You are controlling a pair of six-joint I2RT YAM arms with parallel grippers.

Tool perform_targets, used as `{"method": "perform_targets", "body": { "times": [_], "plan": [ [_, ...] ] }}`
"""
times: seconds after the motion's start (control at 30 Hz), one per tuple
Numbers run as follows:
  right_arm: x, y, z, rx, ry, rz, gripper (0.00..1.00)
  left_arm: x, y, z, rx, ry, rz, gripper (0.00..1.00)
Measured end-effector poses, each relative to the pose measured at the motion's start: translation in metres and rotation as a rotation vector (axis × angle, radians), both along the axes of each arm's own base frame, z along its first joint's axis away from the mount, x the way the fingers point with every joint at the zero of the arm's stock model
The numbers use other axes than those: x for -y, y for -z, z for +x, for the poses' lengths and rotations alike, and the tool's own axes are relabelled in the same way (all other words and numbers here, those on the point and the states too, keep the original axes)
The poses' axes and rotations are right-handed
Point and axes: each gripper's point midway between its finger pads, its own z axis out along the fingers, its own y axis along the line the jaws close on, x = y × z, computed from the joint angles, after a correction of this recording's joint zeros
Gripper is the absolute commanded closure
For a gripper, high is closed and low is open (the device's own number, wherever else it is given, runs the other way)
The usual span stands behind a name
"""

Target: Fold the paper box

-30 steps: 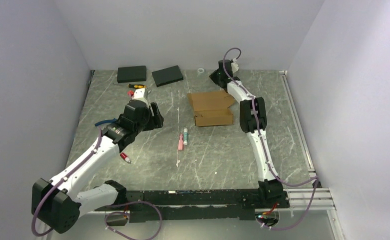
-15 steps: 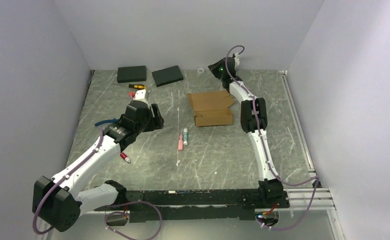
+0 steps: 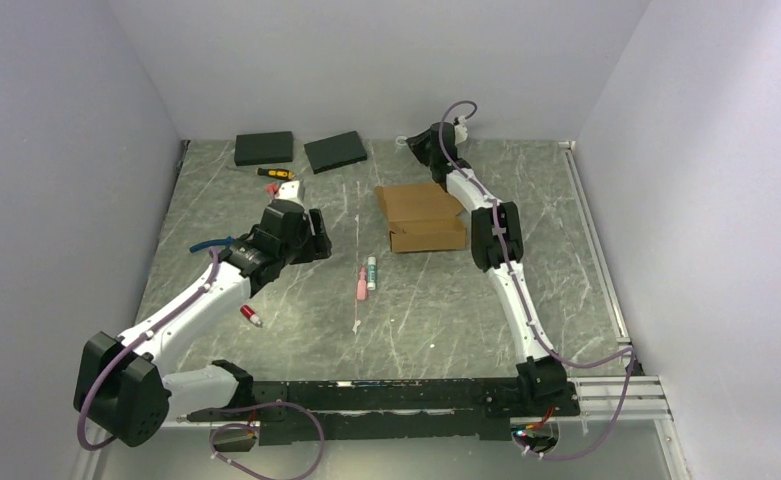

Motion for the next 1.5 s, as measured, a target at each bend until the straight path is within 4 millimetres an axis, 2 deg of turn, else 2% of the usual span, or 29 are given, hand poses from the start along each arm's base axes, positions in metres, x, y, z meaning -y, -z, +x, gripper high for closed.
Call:
{"method": "perform_targets", "body": {
  "times": [0.13, 0.23, 0.43, 0.53, 1.1, 1.17, 1.37, 1.5],
  "plan": [
    [-0.001, -0.003, 0.002, 0.008, 0.025, -0.015, 0.85, 0.001, -0.003, 0.002, 0.007, 0.001, -0.004, 0.3],
    [-0.003, -0.003, 0.002, 0.011, 0.046, -0.04, 0.89, 0.002, -0.006, 0.004, 0.013, 0.0, -0.007, 0.3],
    [-0.004, 0.001, 0.002, 0.007, 0.079, -0.074, 0.81, 0.003, -0.01, 0.006, 0.022, 0.0, -0.011, 0.3],
    [-0.003, 0.0, 0.003, 0.011, 0.088, -0.084, 0.81, 0.003, -0.01, 0.006, 0.023, 0.0, -0.011, 0.3],
    [-0.009, 0.003, -0.001, -0.018, 0.059, -0.047, 0.86, 0.002, -0.013, 0.006, 0.03, -0.002, -0.013, 0.3],
    [-0.009, 0.011, -0.006, -0.052, 0.05, -0.05, 0.87, 0.002, -0.017, 0.005, 0.04, -0.002, -0.019, 0.3],
    [-0.005, 0.011, -0.019, -0.122, 0.032, -0.037, 0.87, 0.0, -0.031, 0.002, 0.075, -0.002, -0.038, 0.3],
    [-0.001, 0.009, -0.03, -0.169, 0.014, -0.039, 0.79, -0.001, -0.042, -0.001, 0.106, -0.001, -0.056, 0.3]
  ]
}}
